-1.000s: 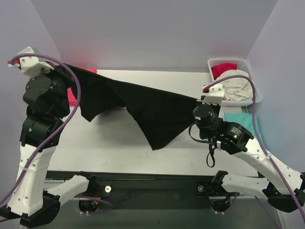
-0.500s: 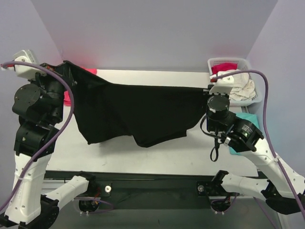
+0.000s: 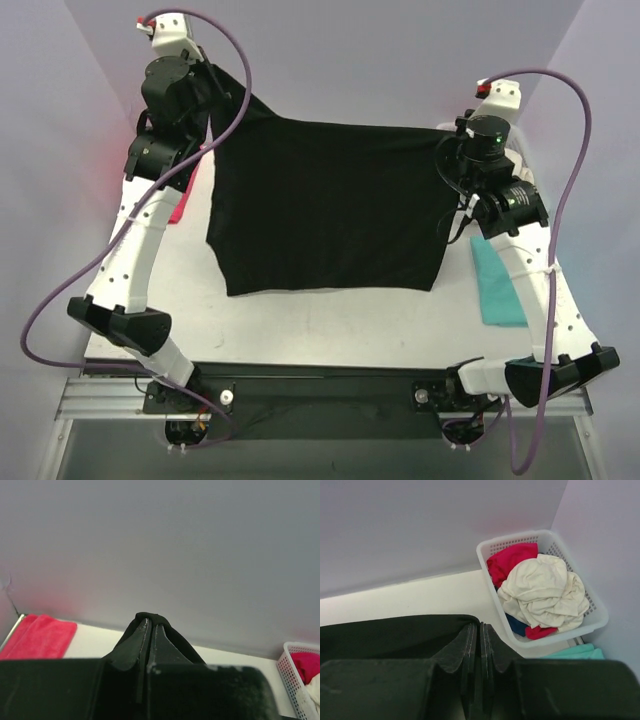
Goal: Fold and stack the t-shirts
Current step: Flatten out the tshirt
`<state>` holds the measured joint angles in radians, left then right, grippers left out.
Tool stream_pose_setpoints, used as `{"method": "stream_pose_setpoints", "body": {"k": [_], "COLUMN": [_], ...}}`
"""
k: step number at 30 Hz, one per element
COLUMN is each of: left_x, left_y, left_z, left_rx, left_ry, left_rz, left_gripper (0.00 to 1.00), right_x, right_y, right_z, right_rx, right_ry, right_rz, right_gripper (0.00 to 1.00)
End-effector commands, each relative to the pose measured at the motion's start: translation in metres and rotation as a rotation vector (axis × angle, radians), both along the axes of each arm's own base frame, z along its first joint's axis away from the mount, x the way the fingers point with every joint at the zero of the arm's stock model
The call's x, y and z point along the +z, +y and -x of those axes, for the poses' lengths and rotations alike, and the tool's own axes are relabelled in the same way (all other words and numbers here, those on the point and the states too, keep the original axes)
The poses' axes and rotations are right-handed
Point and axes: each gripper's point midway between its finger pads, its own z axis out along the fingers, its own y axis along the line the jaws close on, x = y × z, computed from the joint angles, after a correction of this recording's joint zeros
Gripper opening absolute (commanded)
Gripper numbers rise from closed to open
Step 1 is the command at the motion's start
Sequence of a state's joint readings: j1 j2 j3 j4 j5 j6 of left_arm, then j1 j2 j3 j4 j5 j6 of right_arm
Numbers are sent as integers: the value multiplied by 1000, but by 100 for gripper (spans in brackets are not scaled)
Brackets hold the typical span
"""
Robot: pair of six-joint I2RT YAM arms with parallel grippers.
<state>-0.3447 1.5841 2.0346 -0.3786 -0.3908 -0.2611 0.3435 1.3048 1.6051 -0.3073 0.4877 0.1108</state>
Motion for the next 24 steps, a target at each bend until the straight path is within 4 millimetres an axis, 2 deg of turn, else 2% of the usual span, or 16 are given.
{"method": "stream_pose_setpoints", "body": {"k": [1,3,5,8,9,10,11,12,13,14,15,16,17,18,21,24], "left_x": [68,86,93,108,126,116,116,132,120,121,132,130,120,129,134,141], "left_y": [10,11,15,26,34,34,36,46,46,50,59,61,62,71,85,91], "left_z": [9,10,18,45,70,71,80,109,110,120,147,154,156,179,205,216], "left_rx": [18,22,26,40,40,36,32,32,28,30,31,29,29,36,63,78], "left_ry": [-144,-175,-180,-216,-270,-252,-259,-309,-285,-290,-335,-338,-322,-367,-403,-418], "left_rz": [-21,-20,-22,-6,17,15,20,43,36,43,63,67,58,75,67,51], "left_gripper": [0,0,0,0,0,0,0,0,0,0,0,0,0,0,0,0], "right_x": [40,53,64,76,71,76,76,67,66,72,70,63,68,69,73,83], "right_y": [6,5,4,1,1,-2,-1,-2,-3,-6,-7,-6,-10,-11,-15,-19], "right_z": [-10,-9,0,21,26,38,45,49,56,71,77,82,97,103,123,135], "right_rx": [74,80,92,111,116,122,134,138,142,148,159,166,170,174,190,193], "right_ry": [-102,-126,-151,-191,-184,-205,-210,-195,-202,-228,-230,-217,-244,-253,-282,-312], "right_rz": [-73,-70,-75,-88,-93,-100,-106,-107,-114,-126,-128,-130,-138,-142,-140,-144], "right_gripper": [0,0,0,0,0,0,0,0,0,0,0,0,0,0,0,0]}}
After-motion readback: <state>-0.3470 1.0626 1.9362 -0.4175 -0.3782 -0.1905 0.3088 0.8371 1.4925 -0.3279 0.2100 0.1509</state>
